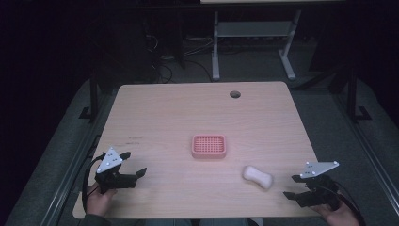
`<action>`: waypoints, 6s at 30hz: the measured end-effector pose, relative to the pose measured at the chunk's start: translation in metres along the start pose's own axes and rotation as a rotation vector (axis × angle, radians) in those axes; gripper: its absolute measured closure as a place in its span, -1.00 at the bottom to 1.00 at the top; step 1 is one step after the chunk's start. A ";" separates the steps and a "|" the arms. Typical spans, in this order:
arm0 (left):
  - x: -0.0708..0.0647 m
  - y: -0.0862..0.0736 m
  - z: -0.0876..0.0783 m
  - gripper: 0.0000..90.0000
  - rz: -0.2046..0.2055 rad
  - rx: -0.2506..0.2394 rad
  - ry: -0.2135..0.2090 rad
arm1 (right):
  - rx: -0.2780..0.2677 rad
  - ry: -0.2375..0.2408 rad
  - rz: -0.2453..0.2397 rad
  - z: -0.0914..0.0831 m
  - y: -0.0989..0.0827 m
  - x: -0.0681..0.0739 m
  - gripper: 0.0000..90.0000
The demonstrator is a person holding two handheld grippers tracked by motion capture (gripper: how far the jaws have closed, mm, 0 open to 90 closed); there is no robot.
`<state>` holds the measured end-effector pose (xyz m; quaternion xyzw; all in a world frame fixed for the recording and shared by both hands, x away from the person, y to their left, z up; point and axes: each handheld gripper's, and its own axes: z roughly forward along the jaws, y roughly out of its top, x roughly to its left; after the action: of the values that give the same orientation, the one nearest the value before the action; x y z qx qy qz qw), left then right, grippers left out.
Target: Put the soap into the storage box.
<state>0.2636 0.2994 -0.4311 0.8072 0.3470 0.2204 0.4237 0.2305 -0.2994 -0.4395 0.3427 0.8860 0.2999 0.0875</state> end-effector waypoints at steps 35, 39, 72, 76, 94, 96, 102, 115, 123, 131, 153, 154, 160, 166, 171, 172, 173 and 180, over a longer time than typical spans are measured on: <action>-0.003 0.001 0.003 -0.68 0.009 0.003 -0.012 | 0.072 0.011 -0.107 0.004 0.041 0.016 -0.31; -0.003 0.001 0.004 -0.68 0.012 0.000 -0.014 | 0.084 0.015 -0.120 0.004 0.046 0.018 -0.31; -0.003 0.002 0.005 -0.68 0.015 0.008 -0.020 | 0.196 0.049 -0.207 0.047 0.092 0.028 -0.28; -0.003 0.002 0.006 -0.68 0.007 0.009 -0.021 | 0.233 0.032 -0.219 0.054 0.096 0.027 -0.27; -0.002 0.002 0.005 -0.68 0.009 0.006 -0.022 | 0.315 0.029 -0.229 0.077 0.105 0.023 -0.14; -0.002 0.002 0.005 -0.68 0.009 0.006 -0.022 | 0.319 0.033 -0.220 0.078 0.105 0.022 -0.13; -0.003 0.002 0.005 -0.68 0.006 0.006 -0.023 | 0.329 0.037 -0.229 0.082 0.105 0.021 -0.07; -0.003 0.002 0.006 -0.68 0.006 0.006 -0.025 | 0.335 0.053 -0.217 0.083 0.106 0.022 0.07; -0.003 0.002 0.005 -0.68 0.005 0.004 -0.025 | 0.341 0.053 -0.231 0.083 0.107 0.023 0.08; -0.003 0.002 0.005 -0.68 0.014 0.005 -0.025 | 0.329 0.045 -0.244 0.076 0.112 0.028 0.09; -0.002 0.002 0.006 -0.68 0.010 0.003 -0.023 | 0.296 0.068 -0.277 0.075 0.135 0.028 0.09; -0.002 0.002 0.005 -0.68 0.011 0.004 -0.022 | 0.296 0.066 -0.284 0.076 0.137 0.027 0.09; -0.003 0.002 0.005 -0.68 0.004 0.003 -0.022 | 0.282 0.082 -0.286 0.078 0.144 0.025 0.09; -0.002 0.002 0.005 -0.68 0.006 0.002 -0.022 | 0.283 0.083 -0.296 0.079 0.150 0.023 0.09; -0.003 0.002 0.006 -0.68 0.002 -0.003 -0.021 | 0.273 0.093 -0.298 0.079 0.154 0.022 0.09; -0.003 0.002 0.006 -0.68 0.002 -0.003 -0.022 | 0.274 0.097 -0.295 0.079 0.155 0.022 0.09; -0.003 0.002 0.006 -0.68 0.002 -0.003 -0.022 | 0.272 0.096 -0.300 0.079 0.156 0.022 0.09; -0.003 0.002 0.006 -0.68 0.010 0.003 -0.024 | 0.266 0.101 -0.313 0.080 0.163 0.022 0.09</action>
<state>0.2663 0.2931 -0.4324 0.8120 0.3382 0.2123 0.4257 0.3337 -0.1519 -0.4064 0.1940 0.9634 0.1799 0.0426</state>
